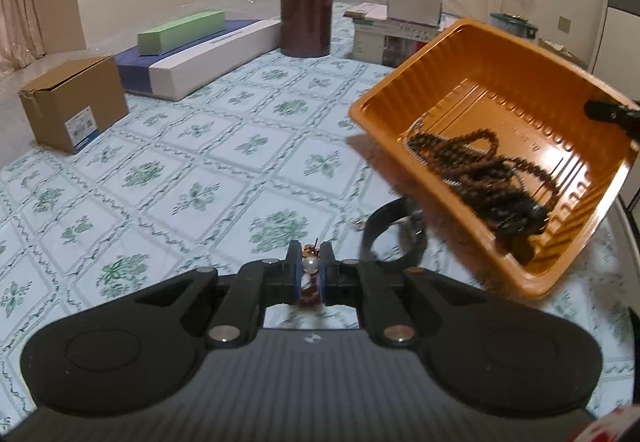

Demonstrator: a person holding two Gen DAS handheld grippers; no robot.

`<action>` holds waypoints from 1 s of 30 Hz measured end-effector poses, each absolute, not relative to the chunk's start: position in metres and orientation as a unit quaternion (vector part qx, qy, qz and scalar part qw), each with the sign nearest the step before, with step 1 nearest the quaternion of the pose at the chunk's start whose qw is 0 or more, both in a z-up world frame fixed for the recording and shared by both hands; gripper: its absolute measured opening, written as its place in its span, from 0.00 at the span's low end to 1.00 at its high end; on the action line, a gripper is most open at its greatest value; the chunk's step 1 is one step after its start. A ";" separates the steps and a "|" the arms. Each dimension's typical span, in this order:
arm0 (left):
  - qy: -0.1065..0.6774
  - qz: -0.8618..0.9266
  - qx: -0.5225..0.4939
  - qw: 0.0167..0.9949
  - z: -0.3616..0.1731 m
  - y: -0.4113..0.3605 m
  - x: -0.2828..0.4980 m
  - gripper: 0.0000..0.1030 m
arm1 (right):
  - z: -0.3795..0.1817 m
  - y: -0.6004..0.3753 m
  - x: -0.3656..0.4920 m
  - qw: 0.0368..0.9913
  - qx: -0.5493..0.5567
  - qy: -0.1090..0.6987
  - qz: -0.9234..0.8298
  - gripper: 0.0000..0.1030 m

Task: Organize jewelry
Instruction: 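Carry the pearl earring into the tray and open the left tool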

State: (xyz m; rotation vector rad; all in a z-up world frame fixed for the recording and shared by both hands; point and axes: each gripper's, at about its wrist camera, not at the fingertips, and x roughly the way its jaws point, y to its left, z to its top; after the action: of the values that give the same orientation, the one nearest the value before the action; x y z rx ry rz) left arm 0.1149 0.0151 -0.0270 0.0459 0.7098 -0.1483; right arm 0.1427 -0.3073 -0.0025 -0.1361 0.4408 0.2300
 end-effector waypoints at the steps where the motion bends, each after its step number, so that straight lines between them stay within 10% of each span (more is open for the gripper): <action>1: 0.345 -0.076 0.021 0.935 -0.025 0.012 0.116 0.07 | -0.003 -0.307 0.143 0.967 -0.067 0.218 0.114 0.06; 30: 0.298 -0.261 0.009 0.918 0.015 -0.126 0.141 0.07 | -0.001 -0.304 0.143 0.967 -0.064 0.219 0.114 0.06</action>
State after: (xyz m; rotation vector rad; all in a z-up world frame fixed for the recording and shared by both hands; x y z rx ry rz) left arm 0.1412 -0.1262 0.0146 0.0186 0.6138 -0.5369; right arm 0.1426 -0.3042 -0.0010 -0.1292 0.4423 0.2302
